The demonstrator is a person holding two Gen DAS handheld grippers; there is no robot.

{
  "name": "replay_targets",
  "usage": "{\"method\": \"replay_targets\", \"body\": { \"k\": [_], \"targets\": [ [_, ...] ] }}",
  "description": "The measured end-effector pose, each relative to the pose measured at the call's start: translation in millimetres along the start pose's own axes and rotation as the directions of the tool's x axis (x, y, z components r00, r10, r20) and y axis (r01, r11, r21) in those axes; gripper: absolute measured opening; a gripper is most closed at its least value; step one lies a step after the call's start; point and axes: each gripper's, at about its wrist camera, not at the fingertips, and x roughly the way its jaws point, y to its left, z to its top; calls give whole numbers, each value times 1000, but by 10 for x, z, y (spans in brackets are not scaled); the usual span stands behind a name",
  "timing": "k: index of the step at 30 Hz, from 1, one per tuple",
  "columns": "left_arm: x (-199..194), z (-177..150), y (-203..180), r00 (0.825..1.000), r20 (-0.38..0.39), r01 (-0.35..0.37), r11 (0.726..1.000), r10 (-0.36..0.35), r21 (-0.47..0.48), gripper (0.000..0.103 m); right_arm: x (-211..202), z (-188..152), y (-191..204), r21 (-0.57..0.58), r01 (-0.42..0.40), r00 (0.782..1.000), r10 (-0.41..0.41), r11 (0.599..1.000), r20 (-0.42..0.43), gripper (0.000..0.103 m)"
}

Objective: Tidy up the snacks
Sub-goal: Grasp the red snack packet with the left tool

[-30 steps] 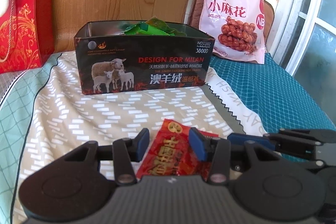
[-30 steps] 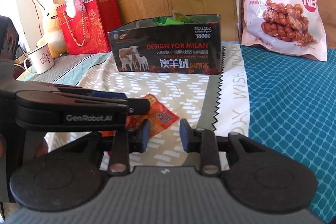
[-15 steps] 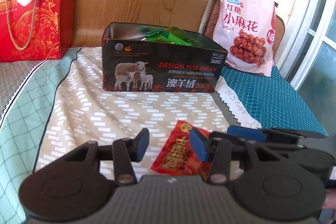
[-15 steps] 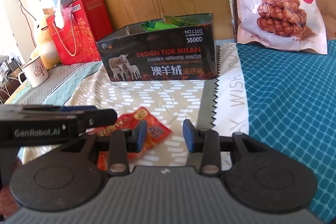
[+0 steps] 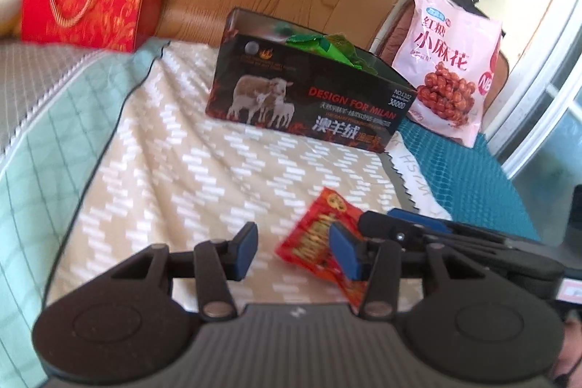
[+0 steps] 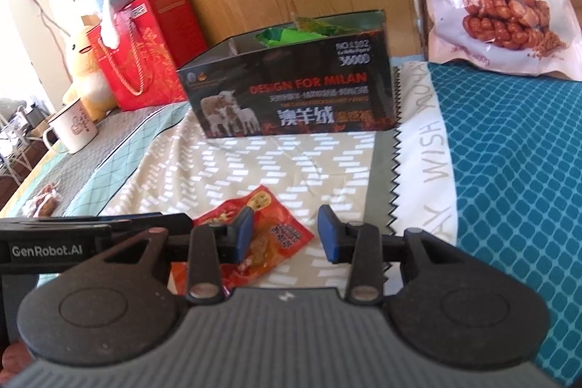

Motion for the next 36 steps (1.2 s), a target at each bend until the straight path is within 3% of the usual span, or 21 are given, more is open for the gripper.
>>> {"method": "replay_targets", "body": {
  "k": [6,14,18,23,26,36],
  "targets": [
    [-101,-100,172,998,2,70,994,-70,-89,41,-37,-45,74,-41,-23,999,21,999,-27,36],
    [-151,-110,235,995,-1,100,989,-101,-108,41,-181,-178,195,-83,-81,995,77,993,-57,33],
    [-119,-51,262,993,-8,119,983,-121,-143,41,-194,-111,123,-43,-60,998,60,997,-11,35],
    [-28,15,160,994,-17,105,988,-108,-109,40,-77,-41,68,19,-65,998,65,998,1,36],
    [31,-12,123,997,-24,77,994,-79,-77,25,-18,-101,112,-3,-66,998,66,998,7,36],
    [-186,-247,74,991,-49,124,992,-124,1,22,-246,-276,113,-23,-97,995,97,995,-11,35]
  ]
}}
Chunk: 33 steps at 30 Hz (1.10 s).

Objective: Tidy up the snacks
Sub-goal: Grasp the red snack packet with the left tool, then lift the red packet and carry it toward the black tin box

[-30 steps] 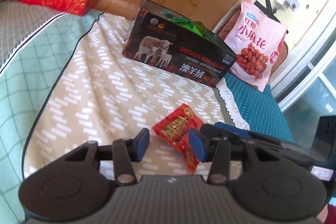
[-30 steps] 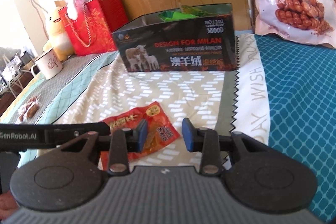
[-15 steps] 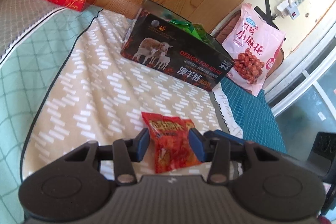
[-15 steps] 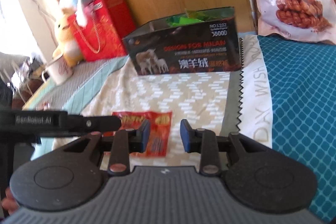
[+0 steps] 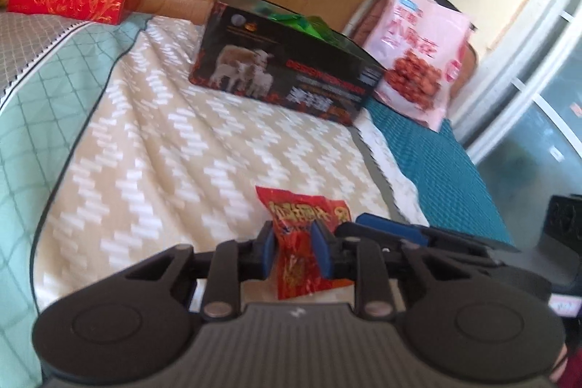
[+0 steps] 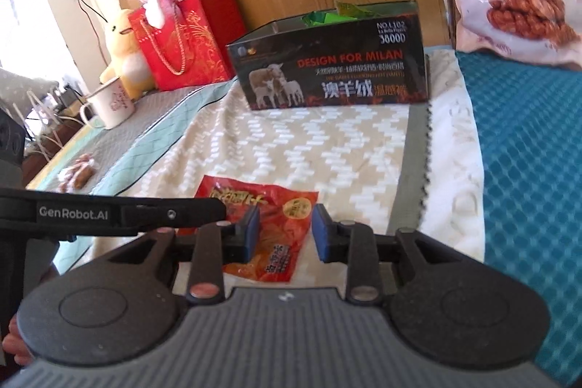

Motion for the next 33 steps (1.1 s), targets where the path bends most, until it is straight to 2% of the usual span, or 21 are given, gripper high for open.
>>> {"method": "replay_targets", "body": {
  "k": [7,12,16,21,26,28,30,33],
  "targets": [
    [-270,-471,-144,997,-40,73,996,-71,51,23,-412,-373,138,-34,-8,1000,8,999,2,35],
    [-503,-758,-180,991,-63,119,991,-116,60,23,-707,-667,232,-6,-49,999,49,999,6,35],
    [-676,-973,-168,988,-89,132,990,-127,54,23,-866,-879,390,-16,-73,997,74,997,2,36],
    [-847,-1155,-149,988,-97,122,991,-117,47,24,-1001,-1123,641,-90,-71,997,73,993,10,36],
    [-897,-1206,-166,990,-92,115,991,-109,60,25,-1028,-1184,776,-164,-113,994,113,980,-4,37],
    [-897,-1201,-168,989,-93,117,991,-111,58,25,-1049,-1173,732,-167,-121,992,122,979,1,42],
    [-891,-1197,-162,989,-96,122,991,-117,49,25,-1059,-1178,703,-176,-115,993,118,978,1,56],
    [-890,-1194,-177,987,-99,132,990,-127,49,32,-1104,-1256,733,-240,-67,997,72,969,13,57]
  ]
}}
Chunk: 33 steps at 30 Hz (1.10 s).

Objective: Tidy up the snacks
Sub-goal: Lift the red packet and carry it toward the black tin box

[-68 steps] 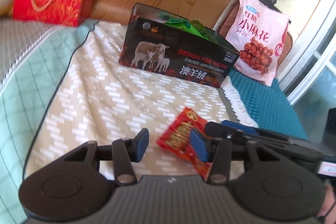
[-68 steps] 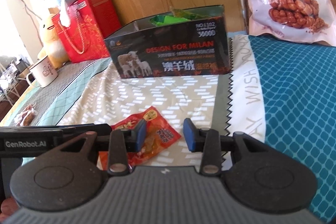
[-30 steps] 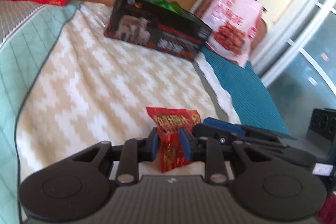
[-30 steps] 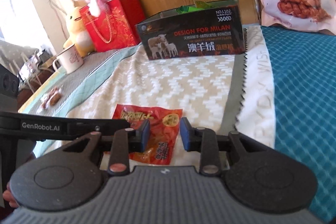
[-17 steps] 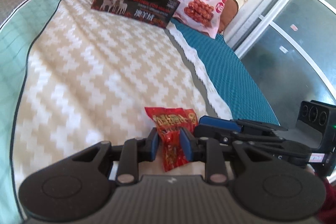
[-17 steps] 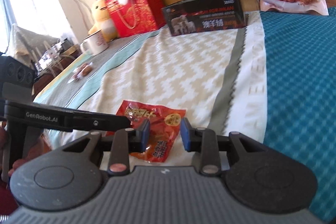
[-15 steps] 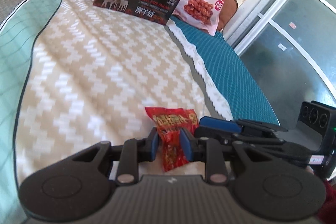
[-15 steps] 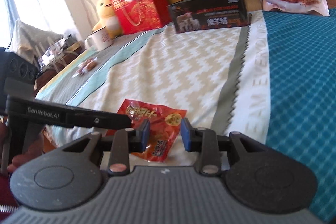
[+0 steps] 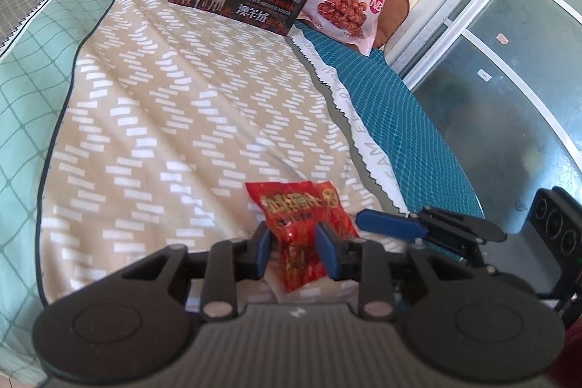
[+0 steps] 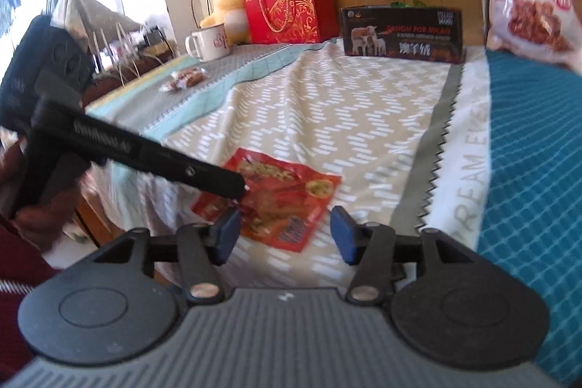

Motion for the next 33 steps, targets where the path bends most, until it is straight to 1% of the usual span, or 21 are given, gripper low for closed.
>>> {"method": "replay_targets", "body": {
  "k": [2,4,7,8,10,12,13,14,16,18,22,24,25,26,27,28,29,30,33],
  "targets": [
    [14,4,-29,1000,1,12,1000,-12,9,44,-2,-54,25,-36,8,1000,-8,999,4,58],
    [28,9,-48,1000,4,23,1000,-23,6,49,10,-70,62,-68,20,1000,-19,997,8,59],
    [50,16,-47,999,4,39,999,-39,-12,49,19,-80,60,-81,22,1000,-21,997,16,59],
    [61,17,-39,999,3,50,999,-50,-21,47,18,-86,54,-77,21,1000,-19,997,20,60],
    [84,20,-32,998,1,58,998,-58,-35,47,13,-97,50,-70,17,999,-16,997,28,61],
    [89,27,-28,999,5,45,998,-45,-36,38,13,-105,49,-65,13,999,-11,998,35,62],
    [90,30,-10,999,6,32,999,-32,-44,27,12,-109,49,-62,13,999,-11,998,38,62],
    [89,35,25,1000,7,27,998,-27,-61,22,7,-117,49,-57,11,999,-9,998,42,62],
    [72,44,120,998,9,60,992,-59,-113,18,-6,-127,32,-40,2,999,1,999,52,62],
    [45,49,142,997,16,82,988,-80,-130,16,-11,-129,24,-34,-4,998,5,999,57,62],
    [-2,68,84,992,47,123,987,-118,-107,14,-10,-131,28,-27,-6,998,8,1000,65,62],
    [20,90,71,990,45,136,985,-131,-110,25,-14,-131,20,-26,-7,998,9,1000,66,62],
    [45,94,66,990,42,142,983,-138,-116,32,-15,-132,24,-26,-7,998,8,1000,66,62],
    [75,97,59,990,37,141,983,-138,-119,36,-16,-133,25,-25,-7,998,9,1000,67,62],
    [105,96,53,990,31,139,983,-136,-118,36,-19,-134,24,-23,-8,998,9,1000,68,62],
    [136,94,51,990,24,142,983,-140,-115,35,-23,-136,18,-20,-10,998,11,1000,70,62],
    [165,90,58,989,18,150,981,-149,-120,24,-24,-137,14,-17,-12,997,13,1000,71,62],
    [196,84,72,988,11,155,979,-155,-131,18,-26,-138,13,-15,-13,997,14,1000,73,62],
    [223,85,129,986,5,165,972,-167,-165,18,-31,-135,2,-13,-16,997,17,1000,76,61]
  ]
}}
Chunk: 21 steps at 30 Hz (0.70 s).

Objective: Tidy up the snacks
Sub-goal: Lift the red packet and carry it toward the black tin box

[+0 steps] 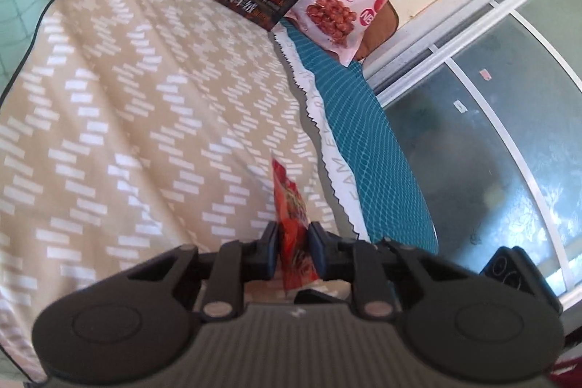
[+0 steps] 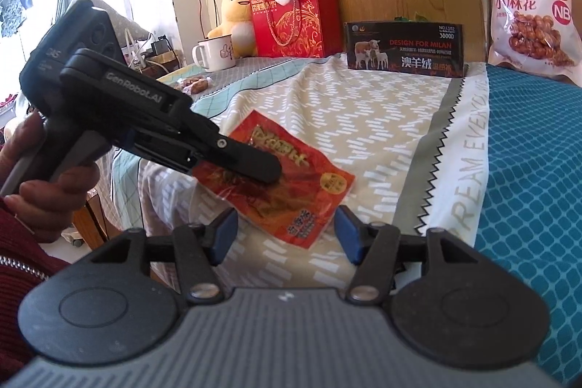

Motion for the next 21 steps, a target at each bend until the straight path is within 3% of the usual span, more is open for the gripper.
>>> {"method": "replay_targets", "body": {
  "k": [2,7,12,19,21],
  "targets": [
    [-14,7,31,1000,-5,20,1000,-20,-18,17,-4,1,-15,8,-7,1000,7,1000,4,62],
    [-123,67,132,988,6,154,983,-154,-95,17,-3,10,-48,19,-27,1000,26,999,10,64],
    [-131,57,157,989,-2,150,984,-151,-95,17,-46,10,-150,87,-101,994,98,991,40,65],
    [-104,8,145,980,-15,194,977,-196,-91,18,-88,-24,-395,280,-308,951,294,909,95,60],
    [-100,-1,143,982,-18,186,979,-188,-85,18,-119,-31,-464,325,-343,939,319,881,126,47]
  ]
}}
